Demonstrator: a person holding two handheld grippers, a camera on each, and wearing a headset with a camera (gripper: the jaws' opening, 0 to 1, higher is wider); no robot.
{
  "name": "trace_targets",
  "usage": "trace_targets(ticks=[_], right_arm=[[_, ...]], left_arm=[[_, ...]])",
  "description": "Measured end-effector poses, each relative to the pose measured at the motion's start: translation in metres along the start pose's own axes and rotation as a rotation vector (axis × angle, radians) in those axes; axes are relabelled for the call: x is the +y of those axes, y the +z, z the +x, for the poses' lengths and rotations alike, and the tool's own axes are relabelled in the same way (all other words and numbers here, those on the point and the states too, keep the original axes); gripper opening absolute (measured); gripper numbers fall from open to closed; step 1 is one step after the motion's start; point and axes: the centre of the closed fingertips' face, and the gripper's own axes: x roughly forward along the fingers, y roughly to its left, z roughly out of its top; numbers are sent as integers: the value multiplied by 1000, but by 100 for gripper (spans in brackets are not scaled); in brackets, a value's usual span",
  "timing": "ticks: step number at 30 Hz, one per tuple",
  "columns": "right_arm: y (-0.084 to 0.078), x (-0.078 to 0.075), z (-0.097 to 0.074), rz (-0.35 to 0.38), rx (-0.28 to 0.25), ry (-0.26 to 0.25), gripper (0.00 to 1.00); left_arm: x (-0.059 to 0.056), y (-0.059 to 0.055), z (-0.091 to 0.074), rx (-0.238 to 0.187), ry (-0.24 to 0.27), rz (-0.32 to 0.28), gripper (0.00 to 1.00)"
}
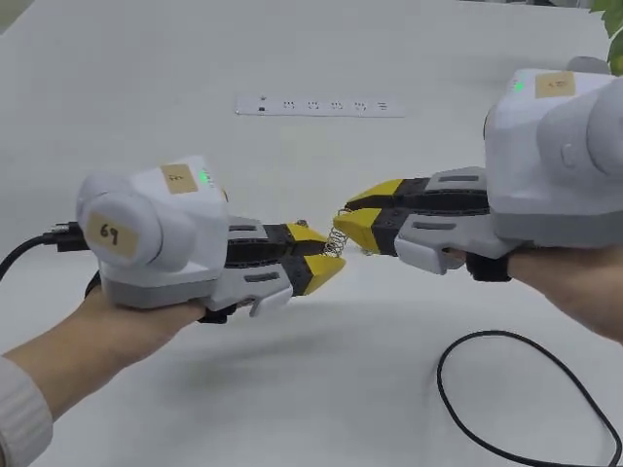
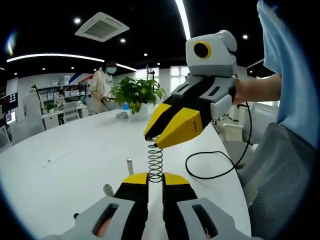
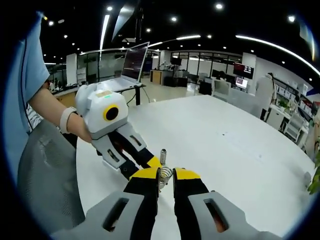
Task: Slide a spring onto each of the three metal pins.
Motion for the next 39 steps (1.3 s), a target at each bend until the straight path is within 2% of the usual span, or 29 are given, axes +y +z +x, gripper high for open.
trace_targets(ticks=[6,9,11,13,17,20,21,22,24,27,30,31,33,37,39], right_arm=[[-2,2,0,-11,12,9,8],[-3,5,-1,-35,15,30,8],[-4,6,-2,-33,18,35,11],[-5,8,-3,-16,26,55,19],[-9,11,-5,-63,63,84,19],[-11,16,-9,-116,106,151,21],[-14,18,-11,-122,130,179,23],[-16,14,-12,-128,153,180,25],[-18,18,-17,-174,179,221,22],[-22,18,-20,-220,235,268,23],[-25,21,-20,-270,269,298,23],[-24,21,-18,-281,266,297,23],[-26,25,-16,-289,283,335,22],[-29,32,-12,-345,311,378,21],[-29,37,-12,-349,319,405,21]], left_arm=[[-2,-2,-2,4,-4,2,2],[-4,-4,-2,6,-7,2,2],[-4,-4,-3,6,-7,4,2],[-5,-5,-3,5,-9,1,2],[-7,-5,-4,6,-19,6,2],[-10,-6,-5,12,-31,17,2],[-12,-9,-6,26,-40,33,2],[-13,-10,-7,32,-41,44,2],[-14,-12,-8,39,-47,36,2],[-16,-19,-10,58,-49,52,2],[-17,-22,-12,69,-51,55,2],[-19,-24,-12,76,-56,58,2],[-20,-26,-13,88,-60,71,2],[-22,-31,-16,112,-69,86,2],[-22,-32,-18,121,-72,92,2]])
